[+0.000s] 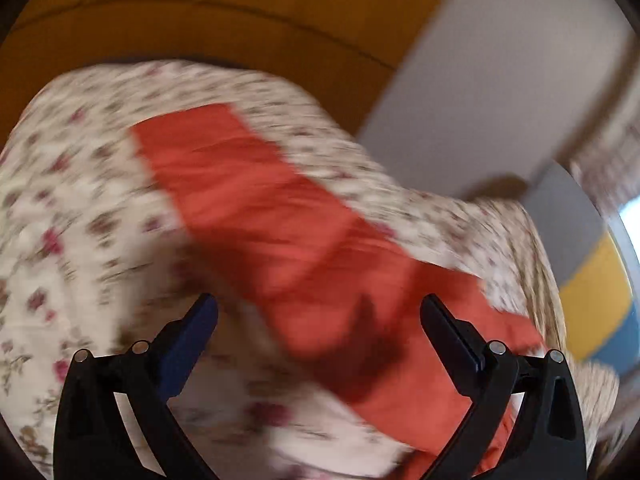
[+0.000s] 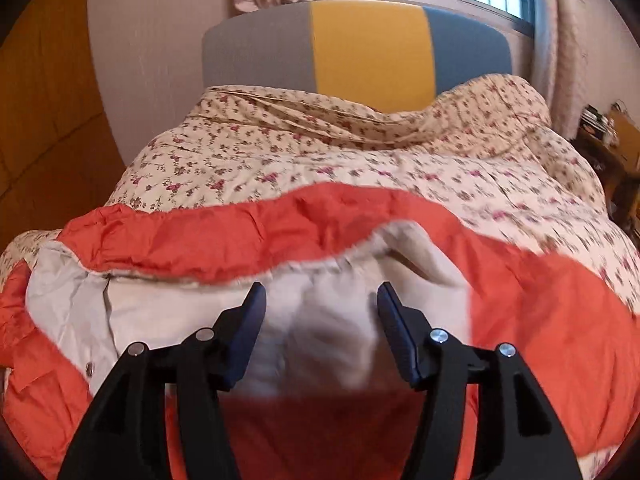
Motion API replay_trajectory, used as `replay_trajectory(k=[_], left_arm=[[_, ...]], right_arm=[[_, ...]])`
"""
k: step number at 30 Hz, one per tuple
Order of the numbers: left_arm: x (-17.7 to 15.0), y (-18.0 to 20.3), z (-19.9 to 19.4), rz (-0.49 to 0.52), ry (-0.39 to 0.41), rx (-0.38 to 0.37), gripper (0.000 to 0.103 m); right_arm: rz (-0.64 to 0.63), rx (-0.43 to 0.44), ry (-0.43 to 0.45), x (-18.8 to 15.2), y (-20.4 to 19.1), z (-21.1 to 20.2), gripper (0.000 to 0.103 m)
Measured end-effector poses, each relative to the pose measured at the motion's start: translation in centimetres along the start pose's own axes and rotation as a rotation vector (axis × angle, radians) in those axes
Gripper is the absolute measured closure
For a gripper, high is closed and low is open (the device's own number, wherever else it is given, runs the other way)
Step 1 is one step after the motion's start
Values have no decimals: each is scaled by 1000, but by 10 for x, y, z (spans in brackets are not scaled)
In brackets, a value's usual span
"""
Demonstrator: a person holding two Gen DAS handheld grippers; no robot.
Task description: Fold large clothes
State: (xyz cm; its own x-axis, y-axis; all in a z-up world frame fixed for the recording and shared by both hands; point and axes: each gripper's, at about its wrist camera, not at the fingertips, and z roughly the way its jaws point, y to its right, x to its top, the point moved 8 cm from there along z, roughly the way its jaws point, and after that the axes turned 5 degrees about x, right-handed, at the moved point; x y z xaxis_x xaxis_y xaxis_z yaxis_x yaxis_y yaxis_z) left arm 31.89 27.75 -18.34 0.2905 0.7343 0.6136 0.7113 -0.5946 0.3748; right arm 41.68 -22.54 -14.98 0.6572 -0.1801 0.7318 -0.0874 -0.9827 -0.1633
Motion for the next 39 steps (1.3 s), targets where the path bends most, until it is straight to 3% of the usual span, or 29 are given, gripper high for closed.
replay_trajectory(k=[5, 8, 14, 18, 25, 28, 30, 33, 37, 39], left_arm=[[4, -30, 8, -96, -50, 25, 3], [4, -34, 23, -133, -106, -4, 3], [16, -31, 37, -168, -79, -60, 3], [25, -37, 42, -253, -50, -101, 3], [38, -47, 53, -398, -61, -154, 39], [38, -49, 63, -429, -105, -174, 75], [37, -51, 63, -458, -116, -196, 84], [44, -42, 40, -393, -15, -177, 92], [58, 9, -14, -151, 201, -179, 93], [57, 49, -42, -3, 288, -215, 93]], right_arm=[[-11, -57, 25, -21, 10, -24, 44], [41, -59, -39, -42, 22, -13, 42], [53, -50, -91, -48, 25, 0, 35], [33, -61, -93, -48, 21, 2, 33], [35, -58, -89, -49, 19, 4, 33], [36, -57, -89, -49, 19, 4, 33], [35, -59, -89, -49, 19, 4, 33], [35, -58, -89, -49, 20, 4, 33], [36, -56, -88, -50, 20, 4, 33], [38, -54, -87, -50, 20, 4, 33]])
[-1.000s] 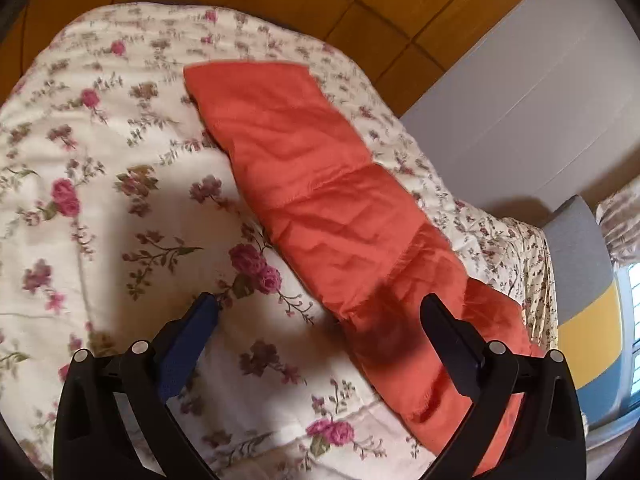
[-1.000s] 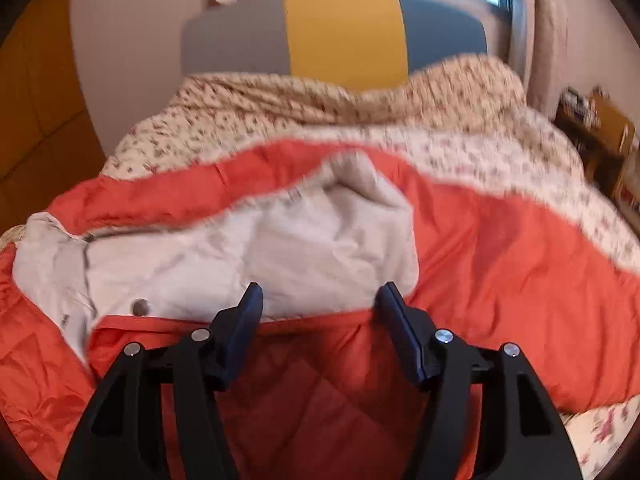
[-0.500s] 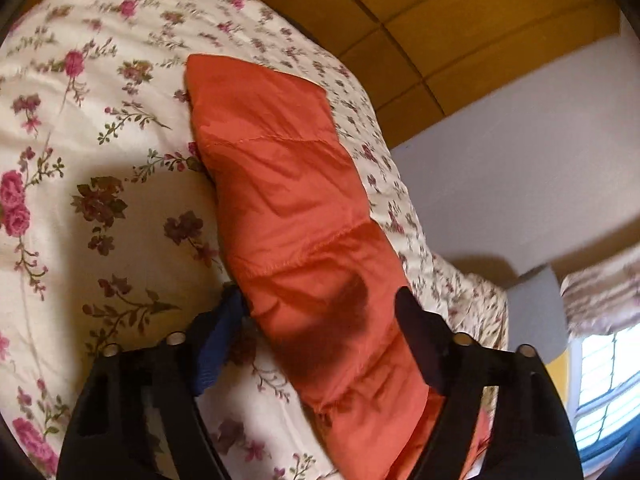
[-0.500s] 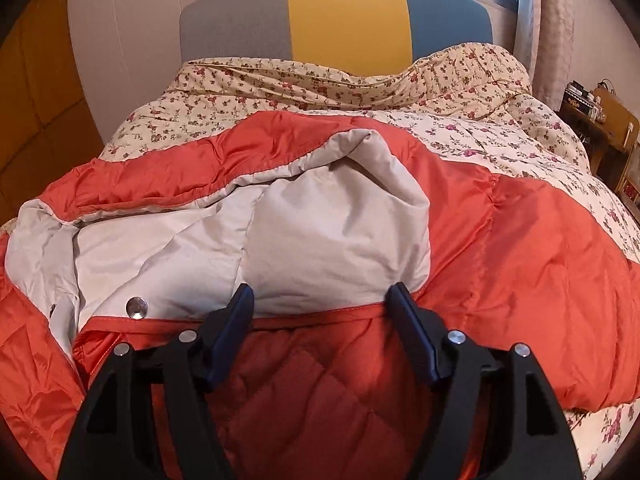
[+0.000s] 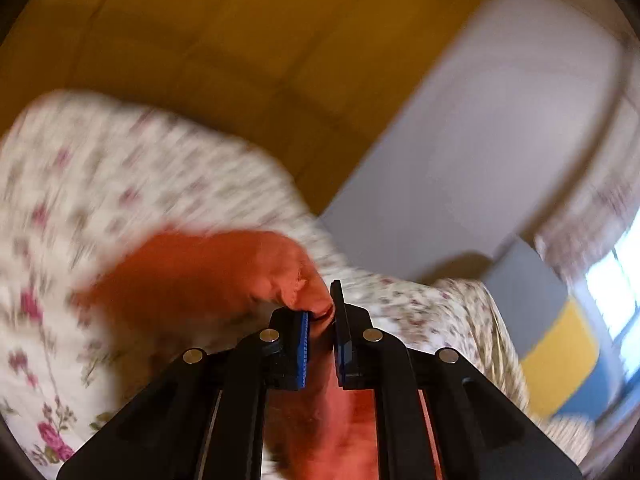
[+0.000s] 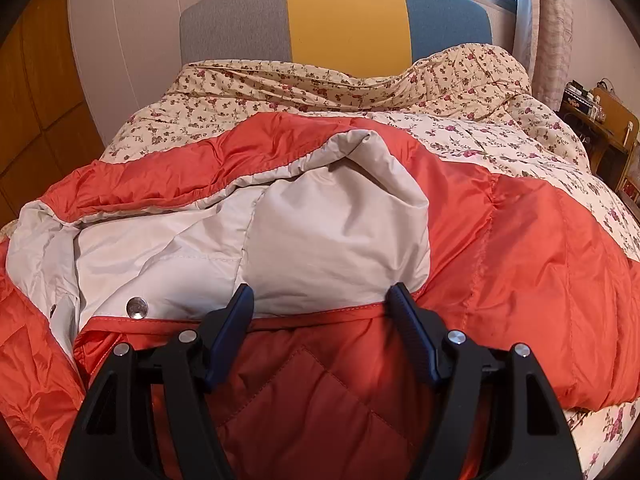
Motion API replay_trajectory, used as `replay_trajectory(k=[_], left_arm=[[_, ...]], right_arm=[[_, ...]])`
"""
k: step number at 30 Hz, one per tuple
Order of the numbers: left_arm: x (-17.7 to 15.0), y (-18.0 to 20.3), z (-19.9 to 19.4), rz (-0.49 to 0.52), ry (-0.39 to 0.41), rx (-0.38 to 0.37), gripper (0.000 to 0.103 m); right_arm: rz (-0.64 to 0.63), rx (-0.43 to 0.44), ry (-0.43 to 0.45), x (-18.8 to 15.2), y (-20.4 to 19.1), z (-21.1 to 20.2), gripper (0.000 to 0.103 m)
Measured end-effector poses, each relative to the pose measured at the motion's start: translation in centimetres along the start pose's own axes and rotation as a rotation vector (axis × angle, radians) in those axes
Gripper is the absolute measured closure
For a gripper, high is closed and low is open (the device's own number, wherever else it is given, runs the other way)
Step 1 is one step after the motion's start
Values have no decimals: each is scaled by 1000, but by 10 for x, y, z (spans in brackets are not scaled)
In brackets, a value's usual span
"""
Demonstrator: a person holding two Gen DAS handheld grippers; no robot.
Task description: Fold large clothes
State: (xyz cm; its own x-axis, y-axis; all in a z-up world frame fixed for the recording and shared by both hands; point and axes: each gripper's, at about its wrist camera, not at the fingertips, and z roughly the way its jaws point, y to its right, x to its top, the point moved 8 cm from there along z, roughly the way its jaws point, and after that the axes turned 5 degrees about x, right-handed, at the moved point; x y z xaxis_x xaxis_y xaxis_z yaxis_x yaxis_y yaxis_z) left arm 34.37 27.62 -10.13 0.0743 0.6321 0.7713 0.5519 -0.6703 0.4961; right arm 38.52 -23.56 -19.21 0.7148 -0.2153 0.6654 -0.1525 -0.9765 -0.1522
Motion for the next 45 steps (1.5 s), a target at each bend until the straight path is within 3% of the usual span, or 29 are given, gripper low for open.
replay_trajectory(k=[4, 7, 15, 21, 28, 30, 31, 32, 34, 36, 39, 41, 45], left_arm=[[-15, 85, -30, 201, 54, -154, 93], [-36, 123, -43, 288, 50, -207, 93], [-144, 225, -74, 682, -31, -339, 93], [-227, 260, -80, 962, -132, -391, 93], [-286, 262, -79, 1096, -239, -433, 93], [-303, 263, -82, 1135, -275, -463, 87], [-312, 262, -83, 1160, -314, -485, 74], [-323, 261, -84, 1191, -360, -508, 52], [-335, 259, -91, 1235, -376, -550, 37], [-336, 260, -101, 1264, -330, -567, 36], [-329, 256, -110, 1245, -334, -582, 33], [-321, 251, -122, 1196, -356, -636, 13], [-315, 243, -136, 1179, -343, -683, 8]], right_arm=[[4, 3, 1, 2, -1, 1, 33], [5, 4, 2, 3, -1, 0, 33], [17, 17, 6, 4, -1, 0, 33], [23, 25, 10, 3, 1, -1, 33], [39, 43, 15, 5, 3, 0, 33], [44, 49, 17, 5, 4, 0, 33], [46, 52, 17, 5, 4, 0, 33], [48, 54, 18, 5, 5, 0, 33], [52, 58, 20, 5, 8, 0, 33], [58, 64, 22, 5, 8, 0, 33], [61, 68, 24, 5, 9, -1, 33], [60, 67, 24, 5, 9, -1, 33], [48, 61, 41, 6, 10, -5, 33]])
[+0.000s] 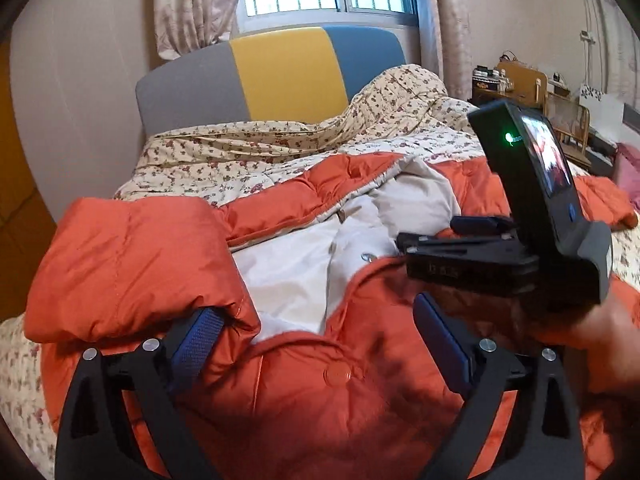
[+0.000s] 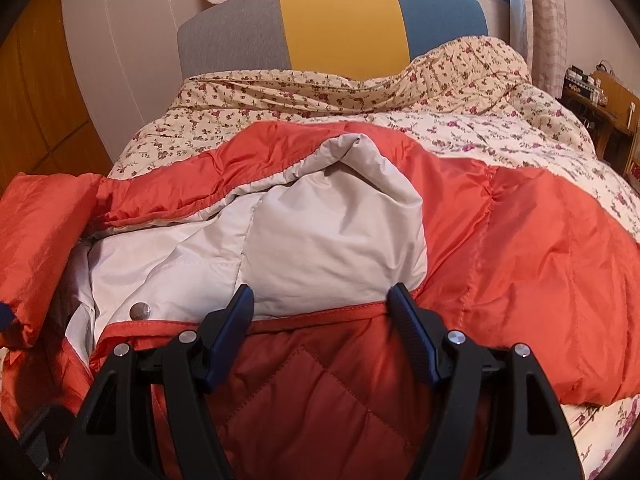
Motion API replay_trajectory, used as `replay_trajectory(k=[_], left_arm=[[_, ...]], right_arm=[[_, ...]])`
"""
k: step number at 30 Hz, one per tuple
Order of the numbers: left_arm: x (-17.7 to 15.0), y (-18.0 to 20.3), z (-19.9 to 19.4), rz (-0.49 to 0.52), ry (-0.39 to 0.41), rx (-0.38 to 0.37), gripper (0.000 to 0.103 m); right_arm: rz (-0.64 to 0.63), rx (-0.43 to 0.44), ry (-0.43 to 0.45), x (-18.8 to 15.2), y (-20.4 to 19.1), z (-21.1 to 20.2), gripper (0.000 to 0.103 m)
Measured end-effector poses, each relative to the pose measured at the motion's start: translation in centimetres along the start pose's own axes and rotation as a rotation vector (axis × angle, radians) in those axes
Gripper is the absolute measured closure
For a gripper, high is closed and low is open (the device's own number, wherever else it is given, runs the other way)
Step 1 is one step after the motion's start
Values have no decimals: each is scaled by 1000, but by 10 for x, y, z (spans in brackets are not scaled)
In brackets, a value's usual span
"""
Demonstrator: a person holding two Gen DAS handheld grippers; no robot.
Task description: Fold large clothes
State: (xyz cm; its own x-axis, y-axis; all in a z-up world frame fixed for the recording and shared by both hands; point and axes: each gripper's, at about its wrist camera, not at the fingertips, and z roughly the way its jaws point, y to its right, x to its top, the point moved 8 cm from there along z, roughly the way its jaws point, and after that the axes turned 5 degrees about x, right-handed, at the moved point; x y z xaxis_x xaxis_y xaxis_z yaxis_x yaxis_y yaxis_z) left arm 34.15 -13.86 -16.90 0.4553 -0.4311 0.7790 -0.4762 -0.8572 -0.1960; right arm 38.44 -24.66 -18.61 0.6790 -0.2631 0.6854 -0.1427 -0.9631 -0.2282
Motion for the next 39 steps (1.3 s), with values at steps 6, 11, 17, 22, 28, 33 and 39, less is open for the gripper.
replay_trajectory(k=[6, 11, 17, 22, 28, 33, 39], left_arm=[[-4, -13, -26, -157, 56, -93, 8], [-4, -63, -59, -382, 178, 15, 8], [-35, -136, -33, -817, 40, 177, 33], [-15, -128, -16, -827, 69, 127, 74], [41, -68, -13, -606, 139, 26, 77], [58, -15, 12, -499, 93, -92, 85], [45, 26, 46, -440, -35, -197, 84]], right_arm=[[27, 34, 9, 0, 2, -2, 32], [17, 31, 4, -1, 0, -1, 29], [29, 43, 12, -2, 1, -3, 29], [40, 53, 17, -2, 3, -4, 29], [52, 61, 23, -1, 5, -4, 29], [123, 58, 62, 0, 20, -11, 34], [231, 47, 97, 0, 43, -21, 34]])
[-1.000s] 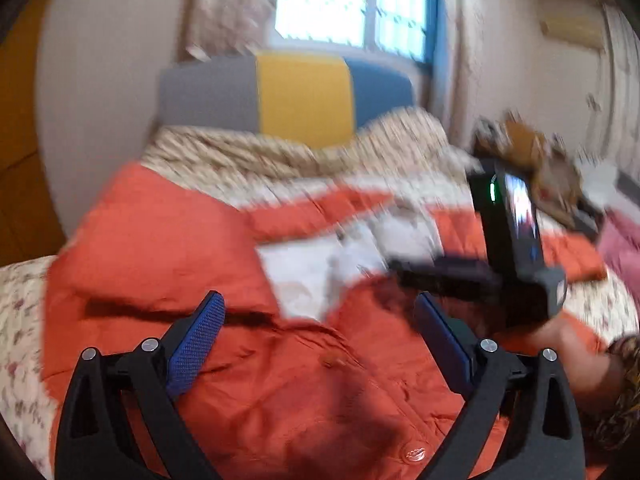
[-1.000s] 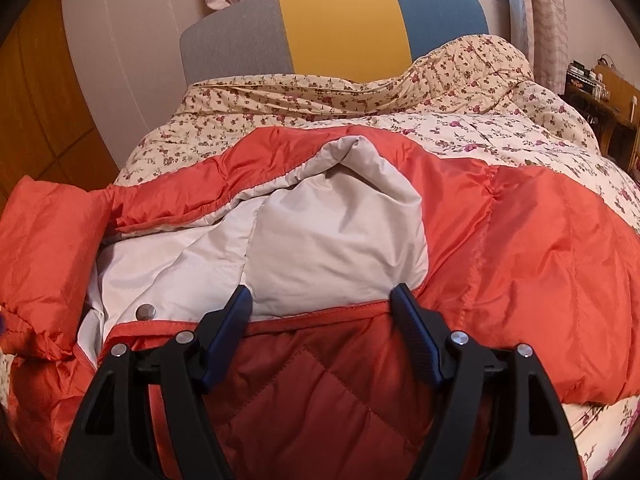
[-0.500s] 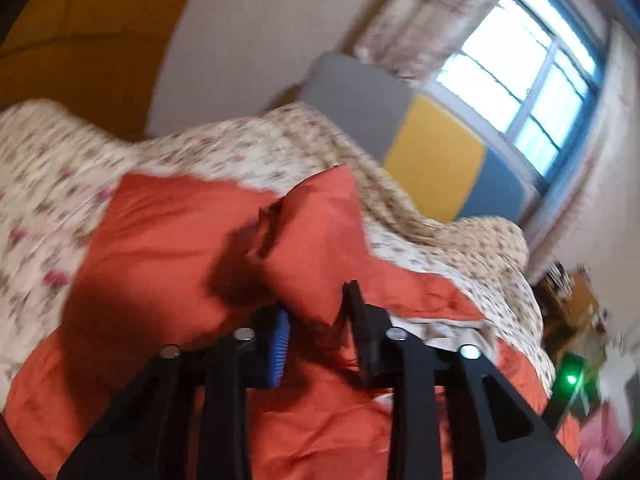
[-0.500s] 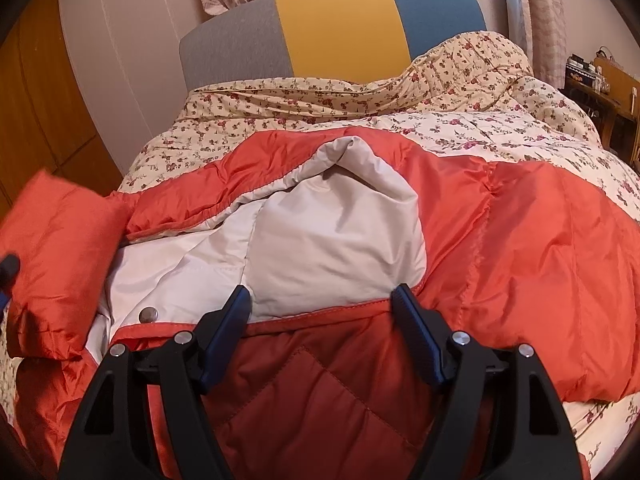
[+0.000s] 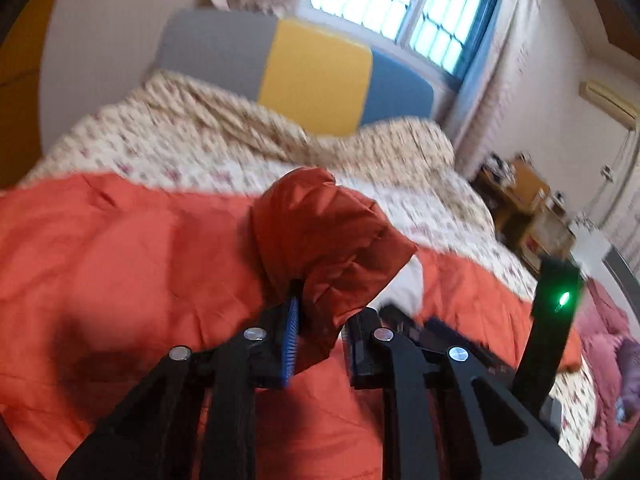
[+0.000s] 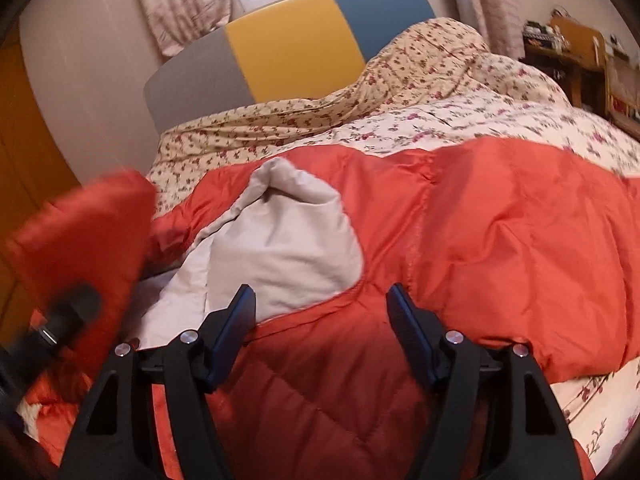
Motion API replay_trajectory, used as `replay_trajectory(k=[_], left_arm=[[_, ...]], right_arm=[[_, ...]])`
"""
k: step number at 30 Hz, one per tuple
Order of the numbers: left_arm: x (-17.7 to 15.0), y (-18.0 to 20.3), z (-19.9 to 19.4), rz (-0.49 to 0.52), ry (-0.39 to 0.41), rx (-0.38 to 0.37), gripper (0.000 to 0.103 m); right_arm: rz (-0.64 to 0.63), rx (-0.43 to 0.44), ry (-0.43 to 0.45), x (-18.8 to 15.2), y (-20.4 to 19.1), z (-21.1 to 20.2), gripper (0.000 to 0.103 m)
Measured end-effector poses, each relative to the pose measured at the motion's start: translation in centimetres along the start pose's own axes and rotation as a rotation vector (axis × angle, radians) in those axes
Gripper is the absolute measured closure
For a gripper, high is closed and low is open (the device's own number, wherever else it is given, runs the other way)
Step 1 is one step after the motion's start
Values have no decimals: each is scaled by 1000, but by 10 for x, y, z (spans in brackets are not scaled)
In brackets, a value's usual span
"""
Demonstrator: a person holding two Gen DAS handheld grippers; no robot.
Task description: Fold large clothes
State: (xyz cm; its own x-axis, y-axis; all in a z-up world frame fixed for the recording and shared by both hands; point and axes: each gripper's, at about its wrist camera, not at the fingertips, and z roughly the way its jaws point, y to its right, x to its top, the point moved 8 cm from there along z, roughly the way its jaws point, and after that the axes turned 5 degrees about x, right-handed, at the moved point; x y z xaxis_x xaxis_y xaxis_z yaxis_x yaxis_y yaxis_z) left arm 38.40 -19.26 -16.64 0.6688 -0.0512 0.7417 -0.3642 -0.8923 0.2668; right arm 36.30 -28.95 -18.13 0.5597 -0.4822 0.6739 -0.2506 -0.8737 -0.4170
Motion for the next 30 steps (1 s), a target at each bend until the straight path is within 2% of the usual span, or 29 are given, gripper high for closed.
replay_trajectory(k=[1, 2, 3, 4, 5, 7, 10, 13, 16, 17, 19, 21, 23, 25, 26, 27, 28, 29, 30], left_arm=[[-3, -2, 3, -4, -22, -2, 75], [-5, -3, 1, -20, -36, -19, 55], [-6, -5, -5, -40, -32, -41, 41], [-5, -8, -16, -54, -10, -53, 14], [-3, -14, -29, -57, 28, -51, 8], [3, -30, -55, -43, 112, -11, 8], [9, -63, -80, -71, 163, 81, 8], [13, -125, -108, -126, 251, 299, 8], [8, -178, -125, -176, 281, 519, 8], [5, -191, -127, -195, 279, 545, 8], [-7, -208, -117, -239, 244, 531, 8], [-19, -215, -103, -262, 193, 484, 8], [-19, -213, -98, -249, 175, 474, 8], [-21, -212, -94, -241, 159, 474, 8], [-22, -214, -91, -245, 149, 472, 8], [-23, -217, -89, -255, 140, 465, 8], [-26, -217, -87, -269, 131, 456, 8], [-29, -223, -85, -298, 115, 436, 8], [-30, -224, -81, -313, 105, 424, 8]], right_arm=[[1, 1, -1, 0, 1, -1, 34], [-2, -1, -1, 0, 1, -1, 34], [-4, -3, -2, 0, 0, -1, 34], [-3, -3, -1, 1, 0, -2, 34], [-1, 0, 0, 1, 0, -3, 34], [4, 6, 4, 2, 0, -3, 34], [19, 17, 27, 3, 1, -7, 34], [48, 27, 122, 10, 6, -26, 34], [24, 42, 243, 17, -2, -55, 33], [-1, 50, 265, 19, -7, -61, 34], [-112, 78, 308, 23, -35, -73, 34], [-224, 136, 301, 22, -66, -76, 38], [-285, 216, 188, 16, -95, -56, 57], [-270, 224, 77, 12, -100, -29, 61], [-270, 181, 49, 12, -96, -18, 65], [-258, 115, 6, 10, -85, -1, 67], [-227, 89, -28, 7, -75, 9, 68], [-143, 99, -83, 3, -58, 23, 68], [-107, 117, -99, 1, -52, 28, 70]])
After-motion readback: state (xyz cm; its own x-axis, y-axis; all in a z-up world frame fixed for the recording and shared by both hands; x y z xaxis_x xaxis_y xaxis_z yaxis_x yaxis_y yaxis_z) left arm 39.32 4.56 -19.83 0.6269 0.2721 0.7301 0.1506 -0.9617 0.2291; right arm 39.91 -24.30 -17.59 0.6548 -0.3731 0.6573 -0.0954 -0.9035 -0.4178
